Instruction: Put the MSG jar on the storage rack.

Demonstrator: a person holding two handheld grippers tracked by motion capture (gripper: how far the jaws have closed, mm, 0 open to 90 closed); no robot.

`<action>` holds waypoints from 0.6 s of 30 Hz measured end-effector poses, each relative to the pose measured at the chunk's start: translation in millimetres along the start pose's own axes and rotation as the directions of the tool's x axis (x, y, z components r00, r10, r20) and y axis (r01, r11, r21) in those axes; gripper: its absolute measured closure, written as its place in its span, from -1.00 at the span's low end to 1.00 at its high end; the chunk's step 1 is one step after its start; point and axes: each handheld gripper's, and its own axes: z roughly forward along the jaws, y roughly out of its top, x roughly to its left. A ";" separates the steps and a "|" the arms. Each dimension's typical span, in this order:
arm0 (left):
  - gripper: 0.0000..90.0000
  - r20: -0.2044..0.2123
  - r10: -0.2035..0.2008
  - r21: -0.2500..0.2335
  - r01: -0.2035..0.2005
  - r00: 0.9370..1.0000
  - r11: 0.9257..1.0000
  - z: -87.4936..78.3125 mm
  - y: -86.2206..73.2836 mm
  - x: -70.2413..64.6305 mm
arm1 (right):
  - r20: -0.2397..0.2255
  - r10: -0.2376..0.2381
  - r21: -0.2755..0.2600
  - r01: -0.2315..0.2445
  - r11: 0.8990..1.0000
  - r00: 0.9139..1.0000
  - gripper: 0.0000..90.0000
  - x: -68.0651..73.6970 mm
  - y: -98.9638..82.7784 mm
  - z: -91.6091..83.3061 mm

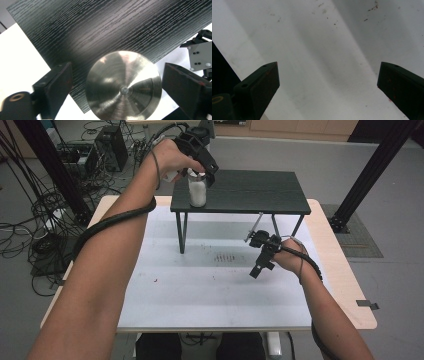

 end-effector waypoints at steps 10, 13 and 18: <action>-0.99 0.013 -0.027 0.000 0.027 1.000 1.000 -4.2 -0.5 4.6 | 0.004 0.001 -0.002 -0.001 1.000 1.000 -0.91 2.3 0.2 -0.5; -0.99 0.004 -0.021 -0.020 0.021 1.000 1.000 -9.4 -4.5 2.9 | -0.008 0.003 0.000 -0.003 1.000 1.000 -0.91 0.7 0.4 -0.4; -0.97 -0.021 -0.001 -0.038 0.000 1.000 0.999 -19.3 -11.0 -2.0 | 0.001 -0.002 0.002 0.002 1.000 1.000 -0.91 2.6 0.8 0.4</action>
